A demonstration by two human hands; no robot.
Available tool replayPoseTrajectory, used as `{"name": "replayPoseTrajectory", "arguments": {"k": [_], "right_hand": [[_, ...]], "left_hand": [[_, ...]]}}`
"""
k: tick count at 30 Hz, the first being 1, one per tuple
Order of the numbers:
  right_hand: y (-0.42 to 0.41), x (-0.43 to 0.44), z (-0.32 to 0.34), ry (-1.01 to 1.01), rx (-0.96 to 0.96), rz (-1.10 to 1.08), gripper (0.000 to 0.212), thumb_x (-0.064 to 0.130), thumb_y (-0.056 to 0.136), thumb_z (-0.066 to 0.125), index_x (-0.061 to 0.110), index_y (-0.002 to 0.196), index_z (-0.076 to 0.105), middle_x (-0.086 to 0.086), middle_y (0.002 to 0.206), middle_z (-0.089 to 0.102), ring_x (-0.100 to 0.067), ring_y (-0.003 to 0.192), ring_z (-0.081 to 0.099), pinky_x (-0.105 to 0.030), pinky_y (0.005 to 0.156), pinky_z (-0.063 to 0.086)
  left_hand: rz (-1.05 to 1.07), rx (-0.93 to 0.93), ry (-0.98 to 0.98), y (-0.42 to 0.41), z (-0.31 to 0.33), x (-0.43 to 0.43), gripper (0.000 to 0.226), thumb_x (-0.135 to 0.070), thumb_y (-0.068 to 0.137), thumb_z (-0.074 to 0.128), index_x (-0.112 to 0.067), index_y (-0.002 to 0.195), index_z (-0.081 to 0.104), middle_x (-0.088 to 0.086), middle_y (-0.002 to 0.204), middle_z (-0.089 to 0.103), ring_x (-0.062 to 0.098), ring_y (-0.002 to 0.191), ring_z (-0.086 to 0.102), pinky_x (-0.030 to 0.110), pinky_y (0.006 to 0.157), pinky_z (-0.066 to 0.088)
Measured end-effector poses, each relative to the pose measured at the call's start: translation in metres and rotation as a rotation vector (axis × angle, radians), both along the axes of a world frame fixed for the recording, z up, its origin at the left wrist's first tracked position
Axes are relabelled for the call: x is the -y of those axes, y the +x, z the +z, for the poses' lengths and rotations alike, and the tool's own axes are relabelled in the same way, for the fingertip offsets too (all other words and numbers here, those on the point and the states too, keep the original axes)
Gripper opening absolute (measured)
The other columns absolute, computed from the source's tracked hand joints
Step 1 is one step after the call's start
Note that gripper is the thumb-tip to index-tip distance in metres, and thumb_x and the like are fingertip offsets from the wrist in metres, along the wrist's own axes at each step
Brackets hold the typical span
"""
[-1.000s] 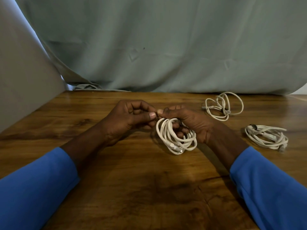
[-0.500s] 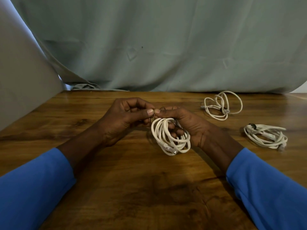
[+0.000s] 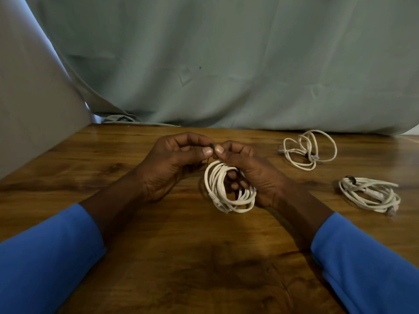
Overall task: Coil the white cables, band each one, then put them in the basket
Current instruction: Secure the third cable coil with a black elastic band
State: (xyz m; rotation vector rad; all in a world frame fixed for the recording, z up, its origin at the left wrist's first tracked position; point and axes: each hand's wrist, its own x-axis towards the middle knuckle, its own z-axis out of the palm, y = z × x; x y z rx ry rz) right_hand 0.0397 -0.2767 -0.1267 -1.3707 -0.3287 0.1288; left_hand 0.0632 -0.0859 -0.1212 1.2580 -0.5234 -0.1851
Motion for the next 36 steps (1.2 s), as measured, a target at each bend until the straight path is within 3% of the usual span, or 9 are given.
{"name": "replayPoseTrajectory", "arguments": {"k": [4,9,17,22,26,31,36], "right_hand": [[-0.005,-0.003,0.004,0.03,0.007,-0.014,0.015,0.025,0.087,0.068,0.012,0.086,0.061,0.003,0.051,0.053,-0.003,0.035,0.042,-0.014,0.035,0.034],[-0.004,-0.006,0.002,0.074,-0.006,0.0,0.014,0.025,0.087,0.069,0.012,0.081,0.067,-0.004,0.052,0.049,-0.006,0.034,0.041,-0.015,0.035,0.035],[-0.006,-0.008,0.003,0.067,-0.029,-0.018,0.016,0.023,0.091,0.066,0.008,0.085,0.065,-0.001,0.049,0.053,-0.004,0.032,0.041,-0.014,0.032,0.034],[-0.005,-0.008,0.002,0.059,-0.042,-0.03,0.018,0.025,0.087,0.069,0.008,0.084,0.066,-0.001,0.049,0.049,-0.006,0.032,0.04,-0.015,0.033,0.034],[-0.003,-0.007,0.001,0.039,-0.051,-0.047,0.023,0.03,0.086,0.072,0.008,0.089,0.067,-0.001,0.048,0.048,-0.008,0.031,0.039,-0.016,0.035,0.032],[-0.008,-0.011,0.004,0.073,-0.045,-0.067,0.017,0.02,0.096,0.064,0.009,0.084,0.065,0.0,0.048,0.05,-0.006,0.033,0.039,-0.015,0.034,0.033],[-0.011,-0.013,0.005,0.034,-0.03,-0.094,0.016,0.018,0.098,0.062,0.01,0.084,0.063,0.002,0.048,0.05,-0.004,0.034,0.04,-0.014,0.033,0.033]], "left_hand": [[0.028,0.066,0.045,0.0,0.0,0.001,0.019,-0.012,0.074,0.075,-0.014,0.093,0.076,-0.003,0.078,0.073,0.006,0.069,0.067,0.029,0.074,0.057],[0.003,0.01,0.024,0.002,-0.002,0.0,0.017,-0.016,0.076,0.075,-0.015,0.093,0.078,0.006,0.085,0.072,0.014,0.071,0.064,0.029,0.067,0.058],[0.01,0.025,0.028,0.005,-0.005,0.001,0.022,-0.015,0.078,0.073,-0.008,0.099,0.075,0.011,0.086,0.069,0.016,0.072,0.062,0.03,0.068,0.058],[0.049,0.136,0.059,0.009,-0.007,0.0,0.025,-0.013,0.08,0.073,-0.003,0.103,0.074,0.008,0.086,0.072,0.014,0.073,0.064,0.032,0.073,0.056],[0.115,0.257,0.09,0.007,-0.005,0.0,0.018,-0.002,0.086,0.071,0.004,0.103,0.073,0.021,0.099,0.075,0.024,0.086,0.072,0.034,0.075,0.059],[0.093,0.227,0.089,0.007,-0.004,-0.002,0.014,-0.007,0.084,0.074,-0.005,0.097,0.077,0.038,0.1,0.066,0.032,0.077,0.059,0.03,0.07,0.055],[0.05,0.13,0.068,0.007,-0.005,-0.001,0.021,-0.023,0.074,0.081,-0.012,0.093,0.08,0.008,0.082,0.07,0.013,0.065,0.052,0.032,0.069,0.048]]}}
